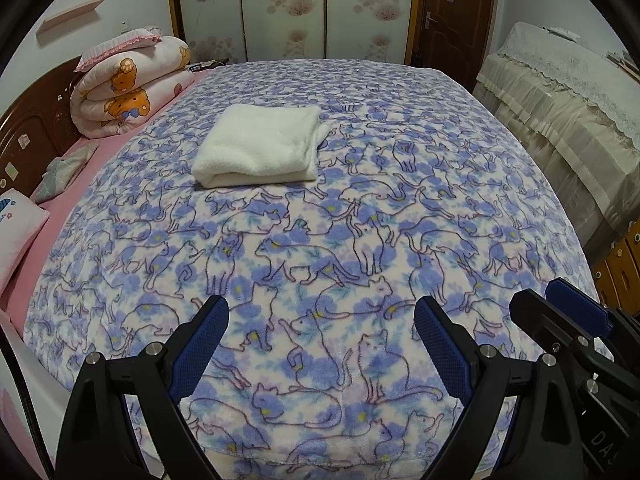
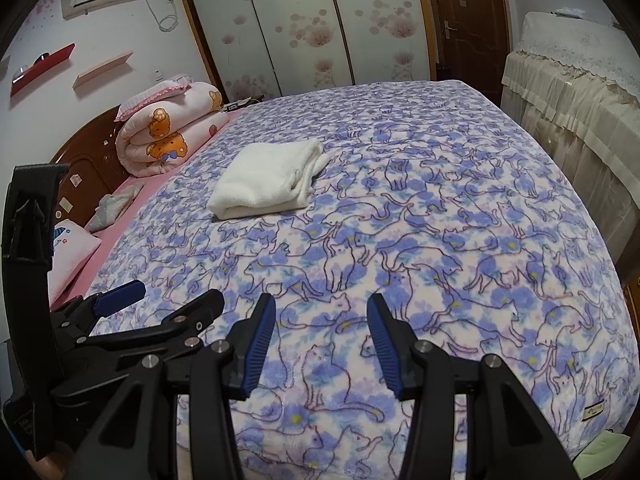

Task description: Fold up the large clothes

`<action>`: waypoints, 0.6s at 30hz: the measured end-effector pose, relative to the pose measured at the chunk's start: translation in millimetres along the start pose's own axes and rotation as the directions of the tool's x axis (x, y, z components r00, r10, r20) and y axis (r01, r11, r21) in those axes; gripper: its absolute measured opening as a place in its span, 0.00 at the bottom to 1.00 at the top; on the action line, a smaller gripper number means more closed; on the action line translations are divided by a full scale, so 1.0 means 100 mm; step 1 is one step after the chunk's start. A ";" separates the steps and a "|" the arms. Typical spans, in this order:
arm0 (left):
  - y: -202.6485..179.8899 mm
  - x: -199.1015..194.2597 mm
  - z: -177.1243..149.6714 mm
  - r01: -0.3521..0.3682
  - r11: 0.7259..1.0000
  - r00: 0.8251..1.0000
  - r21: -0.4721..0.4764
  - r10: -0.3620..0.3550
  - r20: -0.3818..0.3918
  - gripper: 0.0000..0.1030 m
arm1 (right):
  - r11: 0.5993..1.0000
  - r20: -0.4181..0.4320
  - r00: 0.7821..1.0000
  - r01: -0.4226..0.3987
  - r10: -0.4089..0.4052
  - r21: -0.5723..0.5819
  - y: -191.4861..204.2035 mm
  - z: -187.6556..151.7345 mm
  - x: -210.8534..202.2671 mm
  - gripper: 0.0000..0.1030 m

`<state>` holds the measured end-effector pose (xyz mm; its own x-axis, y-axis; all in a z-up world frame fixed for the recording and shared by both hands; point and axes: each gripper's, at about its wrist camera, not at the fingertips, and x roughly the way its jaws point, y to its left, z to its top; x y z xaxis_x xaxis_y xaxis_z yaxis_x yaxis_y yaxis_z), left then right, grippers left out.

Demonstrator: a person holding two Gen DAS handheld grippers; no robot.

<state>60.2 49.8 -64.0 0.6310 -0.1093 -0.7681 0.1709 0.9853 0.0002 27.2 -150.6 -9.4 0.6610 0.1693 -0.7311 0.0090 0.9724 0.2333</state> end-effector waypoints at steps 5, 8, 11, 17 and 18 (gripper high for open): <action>0.01 0.01 -0.01 0.004 1.000 1.000 -0.003 -0.004 -0.007 0.90 | 1.000 0.001 1.000 0.000 0.000 0.000 0.00 0.00 0.00 0.47; 0.01 0.01 -0.01 0.001 1.000 1.000 -0.001 -0.001 -0.007 0.90 | 1.000 0.001 1.000 0.000 0.000 0.000 0.00 0.00 0.00 0.47; 0.00 0.01 -0.01 0.002 1.000 1.000 0.000 -0.002 -0.008 0.90 | 1.000 -0.001 1.000 0.000 0.000 0.000 0.00 0.00 0.00 0.47; 0.01 0.01 -0.01 0.000 1.000 1.000 0.001 0.000 -0.009 0.90 | 1.000 0.001 1.000 0.001 -0.001 -0.001 0.00 0.00 0.00 0.47; 0.00 0.01 -0.01 -0.001 1.000 1.000 0.002 0.001 -0.008 0.90 | 1.000 0.000 1.000 0.001 -0.001 0.000 0.00 0.00 0.00 0.47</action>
<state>60.0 50.3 -65.5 0.6249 -0.1069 -0.7733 0.1715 0.9852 0.0024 27.3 -150.4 -9.8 0.6610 0.1687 -0.7312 0.0091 0.9725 0.2326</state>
